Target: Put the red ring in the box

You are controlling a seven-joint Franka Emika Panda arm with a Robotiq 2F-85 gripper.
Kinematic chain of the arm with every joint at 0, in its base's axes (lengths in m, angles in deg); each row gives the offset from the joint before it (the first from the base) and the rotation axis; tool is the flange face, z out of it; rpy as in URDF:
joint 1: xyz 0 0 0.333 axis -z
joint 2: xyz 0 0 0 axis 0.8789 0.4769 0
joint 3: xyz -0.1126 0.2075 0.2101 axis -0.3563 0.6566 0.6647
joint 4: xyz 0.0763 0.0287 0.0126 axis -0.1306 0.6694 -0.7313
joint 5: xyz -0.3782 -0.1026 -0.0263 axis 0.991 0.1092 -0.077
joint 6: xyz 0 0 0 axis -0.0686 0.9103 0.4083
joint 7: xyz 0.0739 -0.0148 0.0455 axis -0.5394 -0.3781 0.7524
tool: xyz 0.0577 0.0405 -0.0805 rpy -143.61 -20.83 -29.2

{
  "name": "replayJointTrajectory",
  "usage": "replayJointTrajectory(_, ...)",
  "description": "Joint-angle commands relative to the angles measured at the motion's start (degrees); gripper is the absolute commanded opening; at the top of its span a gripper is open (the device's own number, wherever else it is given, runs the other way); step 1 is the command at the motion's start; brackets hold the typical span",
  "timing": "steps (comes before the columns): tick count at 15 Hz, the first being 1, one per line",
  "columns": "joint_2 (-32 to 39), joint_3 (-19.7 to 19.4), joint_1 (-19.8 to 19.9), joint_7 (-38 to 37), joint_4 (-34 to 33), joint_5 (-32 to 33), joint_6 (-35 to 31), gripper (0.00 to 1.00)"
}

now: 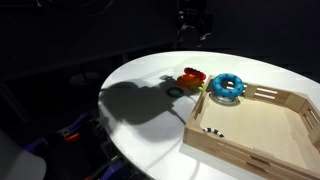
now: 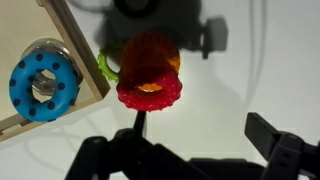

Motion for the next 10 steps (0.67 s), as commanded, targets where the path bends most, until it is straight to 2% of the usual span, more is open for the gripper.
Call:
replayJointTrajectory(1,2.91,-0.63,0.57,2.66,-1.05,3.58,0.43,1.00)
replayJointTrajectory(10,7.60,-0.61,0.98,6.30,-1.49,4.35,-0.19,1.00)
